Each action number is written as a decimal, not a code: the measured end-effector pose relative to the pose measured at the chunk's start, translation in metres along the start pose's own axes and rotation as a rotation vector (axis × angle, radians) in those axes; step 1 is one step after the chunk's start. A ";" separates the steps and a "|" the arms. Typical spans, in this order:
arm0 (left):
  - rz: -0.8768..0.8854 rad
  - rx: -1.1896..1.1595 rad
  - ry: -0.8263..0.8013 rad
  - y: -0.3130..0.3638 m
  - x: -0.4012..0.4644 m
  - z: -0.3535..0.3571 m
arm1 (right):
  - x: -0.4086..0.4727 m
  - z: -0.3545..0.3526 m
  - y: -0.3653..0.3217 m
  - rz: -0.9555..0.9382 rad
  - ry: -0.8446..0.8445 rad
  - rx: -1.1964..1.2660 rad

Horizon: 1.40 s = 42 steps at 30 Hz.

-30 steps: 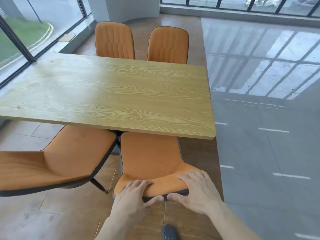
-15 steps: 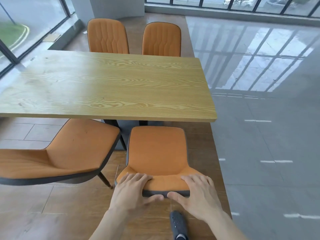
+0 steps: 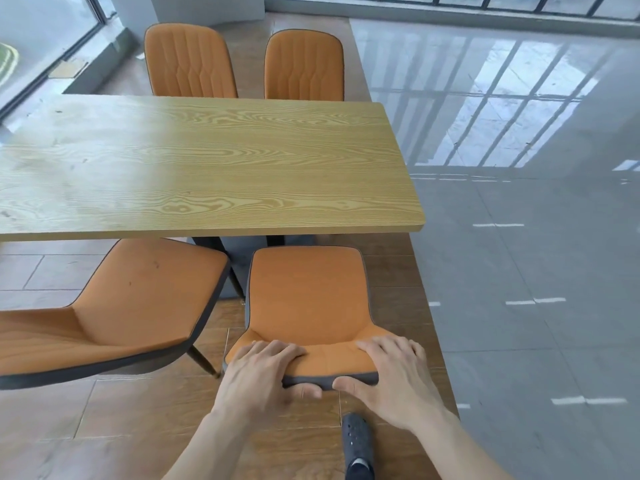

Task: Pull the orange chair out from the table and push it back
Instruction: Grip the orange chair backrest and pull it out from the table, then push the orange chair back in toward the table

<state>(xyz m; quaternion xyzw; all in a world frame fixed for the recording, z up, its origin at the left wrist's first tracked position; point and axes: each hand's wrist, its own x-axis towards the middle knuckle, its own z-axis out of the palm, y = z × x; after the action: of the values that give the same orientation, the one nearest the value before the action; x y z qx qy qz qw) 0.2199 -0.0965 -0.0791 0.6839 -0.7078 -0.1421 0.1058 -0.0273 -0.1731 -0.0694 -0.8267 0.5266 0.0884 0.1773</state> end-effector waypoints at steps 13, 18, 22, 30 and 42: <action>-0.130 -0.034 -0.145 0.012 -0.006 -0.012 | -0.008 -0.011 -0.002 0.008 -0.068 0.035; -0.147 -0.071 -0.132 -0.001 -0.018 -0.039 | -0.006 -0.028 -0.014 0.001 -0.122 0.062; -0.207 -0.054 -0.027 -0.049 -0.037 -0.076 | 0.010 -0.043 -0.054 -0.053 -0.120 0.067; -0.289 -0.097 0.145 -0.195 -0.103 -0.148 | 0.038 -0.042 -0.205 -0.094 -0.128 0.126; -0.150 -0.048 -0.050 -0.456 -0.187 -0.222 | 0.042 0.022 -0.489 -0.047 -0.201 0.272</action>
<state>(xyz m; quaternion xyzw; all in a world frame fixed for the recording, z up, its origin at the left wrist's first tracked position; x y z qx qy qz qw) 0.7317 0.0665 -0.0207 0.7286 -0.6533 -0.1833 0.0935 0.4329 -0.0126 -0.0054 -0.7942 0.4939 0.0942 0.3413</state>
